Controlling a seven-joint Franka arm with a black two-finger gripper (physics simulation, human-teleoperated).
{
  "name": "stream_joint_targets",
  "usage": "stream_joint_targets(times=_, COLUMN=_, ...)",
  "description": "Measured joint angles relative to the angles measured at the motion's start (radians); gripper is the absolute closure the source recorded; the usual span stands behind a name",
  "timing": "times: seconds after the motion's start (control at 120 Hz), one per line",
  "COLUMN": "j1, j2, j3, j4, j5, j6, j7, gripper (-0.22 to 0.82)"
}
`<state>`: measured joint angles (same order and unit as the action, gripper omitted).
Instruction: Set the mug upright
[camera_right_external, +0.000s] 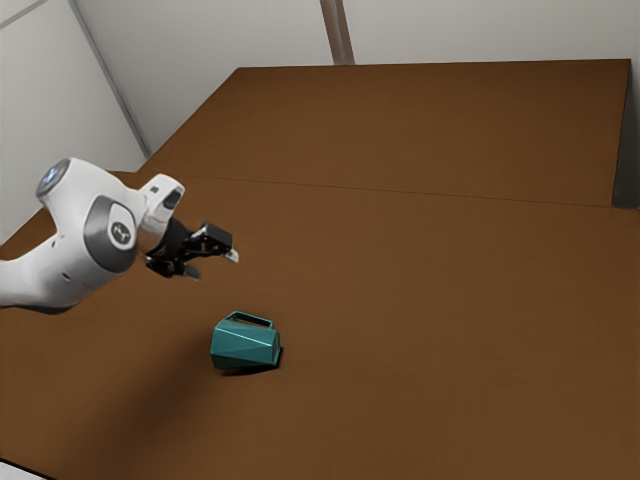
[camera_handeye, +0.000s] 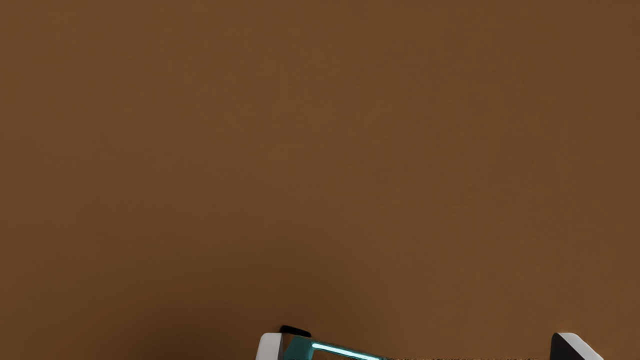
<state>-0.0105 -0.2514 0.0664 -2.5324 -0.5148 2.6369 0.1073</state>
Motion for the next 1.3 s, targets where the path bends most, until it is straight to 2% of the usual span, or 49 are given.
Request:
stream_joint_targets(times=0.133, j1=-0.001, j2=0.030, j3=-0.005, j4=-0.002, j5=-0.002, j6=0.008, j7=0.049, gripper=0.03)
stream_joint_targets(times=0.275, j1=-0.002, j2=0.043, j3=-0.040, j4=-0.017, j5=-0.003, j6=0.013, j7=0.092, gripper=0.03)
stream_joint_targets(times=0.467, j1=0.000, j2=-0.058, j3=-0.048, j4=-0.146, j5=-0.005, j6=0.011, j7=0.136, gripper=0.03)
stream_joint_targets(times=0.6, j1=0.000, j2=-0.076, j3=-0.048, j4=-0.194, j5=-0.005, j6=0.008, j7=0.159, gripper=0.03)
stream_joint_targets(times=1.008, j1=-0.004, j2=-0.031, j3=-0.053, j4=-0.201, j5=-0.039, j6=0.020, j7=0.206, gripper=0.03)
stream_joint_targets(times=1.3, j1=-0.009, j2=-0.013, j3=-0.093, j4=-0.194, j5=-0.103, j6=0.041, j7=0.224, gripper=0.03)
